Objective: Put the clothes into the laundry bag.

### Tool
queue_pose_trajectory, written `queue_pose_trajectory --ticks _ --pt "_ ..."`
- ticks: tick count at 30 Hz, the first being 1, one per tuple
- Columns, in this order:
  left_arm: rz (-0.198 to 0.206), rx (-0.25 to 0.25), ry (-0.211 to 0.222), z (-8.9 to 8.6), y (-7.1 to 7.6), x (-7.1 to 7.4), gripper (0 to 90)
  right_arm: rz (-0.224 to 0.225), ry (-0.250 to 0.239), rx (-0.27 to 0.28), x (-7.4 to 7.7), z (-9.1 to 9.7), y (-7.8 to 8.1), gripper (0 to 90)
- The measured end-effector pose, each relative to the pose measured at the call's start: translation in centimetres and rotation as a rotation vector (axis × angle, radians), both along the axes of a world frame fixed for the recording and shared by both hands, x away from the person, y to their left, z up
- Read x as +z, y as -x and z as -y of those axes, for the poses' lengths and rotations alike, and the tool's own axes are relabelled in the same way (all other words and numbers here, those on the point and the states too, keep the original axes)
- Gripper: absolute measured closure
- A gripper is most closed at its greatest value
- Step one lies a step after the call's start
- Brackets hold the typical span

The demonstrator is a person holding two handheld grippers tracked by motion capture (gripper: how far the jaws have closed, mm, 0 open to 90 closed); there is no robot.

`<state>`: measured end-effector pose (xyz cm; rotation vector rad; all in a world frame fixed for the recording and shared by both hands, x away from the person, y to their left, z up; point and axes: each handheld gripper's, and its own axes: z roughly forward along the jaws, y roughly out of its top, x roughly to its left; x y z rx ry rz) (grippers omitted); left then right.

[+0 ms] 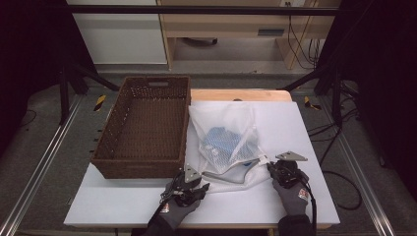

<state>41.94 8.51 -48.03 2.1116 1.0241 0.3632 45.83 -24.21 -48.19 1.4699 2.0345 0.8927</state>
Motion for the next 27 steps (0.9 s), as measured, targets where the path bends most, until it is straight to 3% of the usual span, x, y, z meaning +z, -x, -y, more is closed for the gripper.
queue_pose_trajectory --ticks 1,2,6,8,10,12,13,16,20,24,25,26,27 --pt "0.039 0.02 -0.049 0.2 0.3 -0.1 69.9 -0.009 -0.009 0.006 0.1 0.0 0.4 89.1" --pt "0.051 0.024 -0.066 0.3 0.4 -0.1 74.1 -0.014 -0.013 0.016 0.3 0.0 0.8 89.2" --pt "0.046 0.031 -0.075 0.0 0.2 0.0 86.7 -0.008 -0.024 0.029 0.6 0.2 2.0 89.2" --pt "0.044 0.026 -0.076 -0.6 0.1 0.1 87.8 -0.025 -0.051 0.042 0.6 0.6 3.6 88.4" --pt "0.044 0.028 -0.079 -0.8 0.1 0.1 88.1 -0.039 -0.054 0.041 0.6 1.0 4.2 82.0" --pt "0.039 0.032 -0.053 -1.4 0.0 0.0 87.5 -0.057 -0.06 0.042 0.6 1.1 4.4 77.0" --pt "0.046 0.035 -0.037 -1.8 0.1 0.1 85.6 -0.015 -0.065 0.044 0.9 1.4 4.4 66.3" --pt "0.049 0.035 -0.018 -2.1 0.1 0.2 75.9 0.06 -0.112 0.045 1.3 1.7 3.6 60.6" --pt "0.027 0.034 0.011 -2.2 -0.2 -0.3 69.8 0.076 -0.13 0.02 0.9 1.7 2.1 62.0" --pt "0.049 0.038 -0.028 -2.0 -0.1 -0.3 77.1 0.024 -0.108 0.016 -0.2 1.3 0.9 68.2" --pt "0.041 0.06 -0.053 -1.7 -0.1 -0.1 78.9 0.011 -0.112 0.015 -0.5 0.9 0.8 76.5" --pt "0.041 0.06 -0.053 -1.7 -0.1 -0.1 80.6 0.011 -0.112 0.015 -0.5 0.9 0.8 76.5" --pt "0.051 0.067 -0.082 -1.3 -0.1 0.0 84.5 0.012 -0.105 0.017 -0.4 0.7 1.0 84.5"
